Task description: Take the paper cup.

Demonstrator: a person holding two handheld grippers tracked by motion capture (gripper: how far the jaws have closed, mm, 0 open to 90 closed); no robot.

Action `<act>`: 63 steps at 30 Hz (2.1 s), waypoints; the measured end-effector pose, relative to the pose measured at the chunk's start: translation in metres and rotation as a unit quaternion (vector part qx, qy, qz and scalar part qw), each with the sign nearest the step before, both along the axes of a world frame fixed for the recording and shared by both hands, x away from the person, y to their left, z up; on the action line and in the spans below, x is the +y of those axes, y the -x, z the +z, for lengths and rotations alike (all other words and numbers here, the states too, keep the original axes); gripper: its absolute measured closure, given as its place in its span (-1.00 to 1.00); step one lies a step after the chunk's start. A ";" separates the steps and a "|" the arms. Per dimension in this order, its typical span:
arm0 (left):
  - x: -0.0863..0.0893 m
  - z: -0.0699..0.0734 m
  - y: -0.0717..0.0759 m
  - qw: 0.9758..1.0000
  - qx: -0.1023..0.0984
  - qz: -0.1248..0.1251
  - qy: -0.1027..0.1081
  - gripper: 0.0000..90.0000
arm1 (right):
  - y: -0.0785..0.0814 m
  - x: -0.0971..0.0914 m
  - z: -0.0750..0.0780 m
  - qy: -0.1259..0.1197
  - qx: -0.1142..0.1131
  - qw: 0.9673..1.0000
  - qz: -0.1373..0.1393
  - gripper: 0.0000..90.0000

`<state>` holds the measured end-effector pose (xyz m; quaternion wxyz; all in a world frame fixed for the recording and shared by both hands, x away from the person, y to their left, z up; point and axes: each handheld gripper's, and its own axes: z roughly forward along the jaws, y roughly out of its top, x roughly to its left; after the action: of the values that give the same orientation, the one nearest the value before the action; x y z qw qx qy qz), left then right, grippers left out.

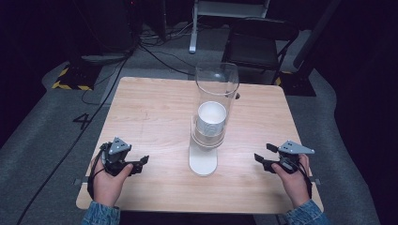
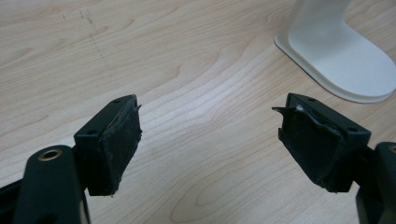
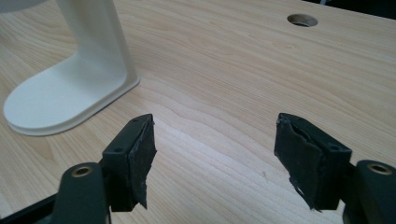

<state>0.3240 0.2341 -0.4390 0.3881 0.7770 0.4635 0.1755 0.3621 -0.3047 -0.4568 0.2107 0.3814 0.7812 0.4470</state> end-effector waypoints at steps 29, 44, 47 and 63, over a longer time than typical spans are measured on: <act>0.004 0.006 0.004 1.000 0.000 -0.002 0.001 -0.55 | -0.023 0.032 0.045 -0.020 0.005 0.999 0.028 -0.35; 0.005 0.001 0.002 1.000 0.010 -0.002 0.001 -0.55 | -0.041 0.027 0.058 -0.039 0.013 0.999 0.003 -0.42; 0.004 0.000 0.002 1.000 0.011 -0.005 0.000 -0.56 | -0.044 0.028 0.057 -0.040 0.012 0.999 0.006 -0.47; 0.001 -0.003 0.001 1.000 0.018 -0.015 -0.012 -0.57 | -0.042 0.075 0.044 -0.046 0.000 0.995 0.086 -0.55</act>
<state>0.3232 0.2356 -0.4424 0.3732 0.7916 0.4563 0.1611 0.4040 -0.2299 -0.4128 0.1531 0.3220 0.7898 0.4990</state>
